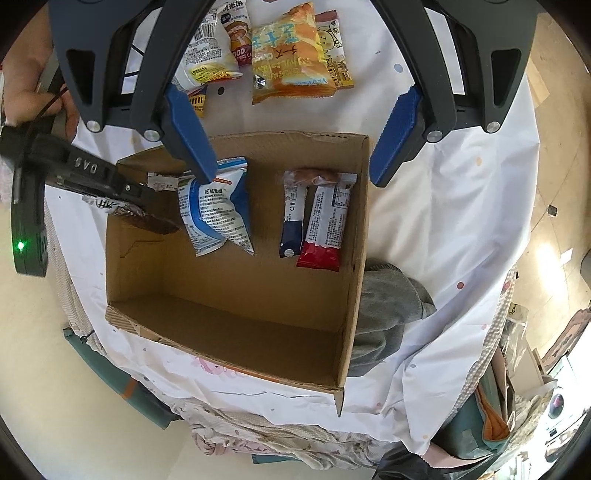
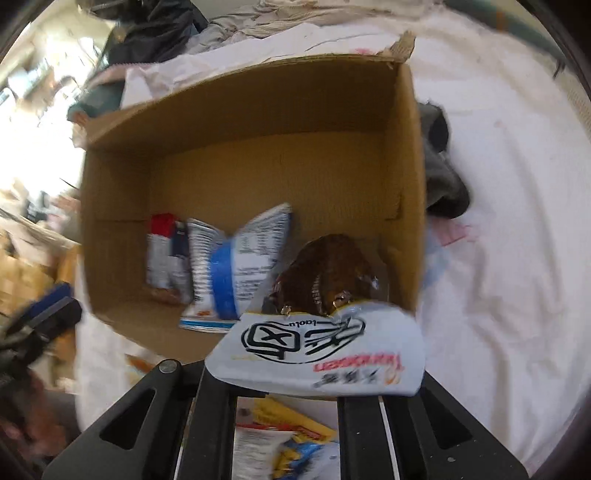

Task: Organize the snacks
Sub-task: 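Lower the white packet into the box and open the right tool, then grasp the orange cheese chip bag with the left tool while the right tool grasps the white chip bag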

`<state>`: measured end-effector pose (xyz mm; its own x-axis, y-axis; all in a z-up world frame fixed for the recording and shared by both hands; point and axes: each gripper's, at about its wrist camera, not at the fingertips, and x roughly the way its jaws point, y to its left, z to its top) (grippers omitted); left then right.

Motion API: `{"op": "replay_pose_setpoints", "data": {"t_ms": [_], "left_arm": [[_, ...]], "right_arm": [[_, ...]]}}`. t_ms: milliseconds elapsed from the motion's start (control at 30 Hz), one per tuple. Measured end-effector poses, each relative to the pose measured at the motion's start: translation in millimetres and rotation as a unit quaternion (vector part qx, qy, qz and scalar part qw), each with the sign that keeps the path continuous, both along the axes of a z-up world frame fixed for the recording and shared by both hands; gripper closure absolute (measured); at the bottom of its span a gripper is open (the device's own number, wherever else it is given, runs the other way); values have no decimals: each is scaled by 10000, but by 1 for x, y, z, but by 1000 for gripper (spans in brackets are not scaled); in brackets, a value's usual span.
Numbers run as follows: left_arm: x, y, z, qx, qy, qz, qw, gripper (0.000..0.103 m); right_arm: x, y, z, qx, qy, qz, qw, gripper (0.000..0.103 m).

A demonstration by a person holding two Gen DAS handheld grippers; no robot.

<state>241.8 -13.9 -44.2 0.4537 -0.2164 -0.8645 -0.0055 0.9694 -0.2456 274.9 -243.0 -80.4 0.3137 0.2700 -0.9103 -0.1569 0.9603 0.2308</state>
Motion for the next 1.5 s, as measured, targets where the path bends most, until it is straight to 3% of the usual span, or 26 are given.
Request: {"op": "replay_pose_setpoints", "data": {"t_ms": [100,200,333,400,667,767,833,867,900,967,1067,1233,1400,1500], "left_arm": [[1,0,0,-20,-8,3,10000,21],[1,-1,1,-42,-9,-19,10000,21],[0,-6,1,41,-46,-107,9999,21],[-1,-7,1,82,-54,-127,9999,21],[0,-3,0,82,-26,-64,9999,21],[-2,2,2,111,-34,8,9999,21],[-8,9,6,146,-50,71,9999,20],[-12,12,8,195,-29,112,9997,15],[-16,16,9,215,-25,167,9996,11],[-27,27,9,252,-46,388,9989,1],[-39,34,-3,284,264,533,9978,1],[-57,15,-26,252,623,278,9974,1],[-65,-16,-58,353,1120,-97,9930,6],[-63,-34,-77,649,1272,-324,9892,17]], "right_arm": [[-5,-7,5,310,-41,-133,9994,86],[-8,-1,26,-345,-795,-8,9962,86],[-8,6,48,-374,-1646,76,9856,86],[-1,8,48,-571,-1776,-1,9824,86],[-3,-6,54,133,-1660,-76,9860,86],[-14,-10,54,395,-1383,-103,9895,82],[-25,-12,51,643,-1138,-108,9914,55],[-30,-13,50,708,-1029,-130,9921,33],[-38,-14,48,779,-971,-145,9921,29],[-53,-14,45,825,-873,-181,9926,30],[-75,-15,40,949,-683,-241,9929,30],[-101,-16,31,820,-517,-362,9946,30],[-111,-23,24,788,-410,-493,9948,30],[-112,-28,23,792,-376,-601,9943,30]]}}
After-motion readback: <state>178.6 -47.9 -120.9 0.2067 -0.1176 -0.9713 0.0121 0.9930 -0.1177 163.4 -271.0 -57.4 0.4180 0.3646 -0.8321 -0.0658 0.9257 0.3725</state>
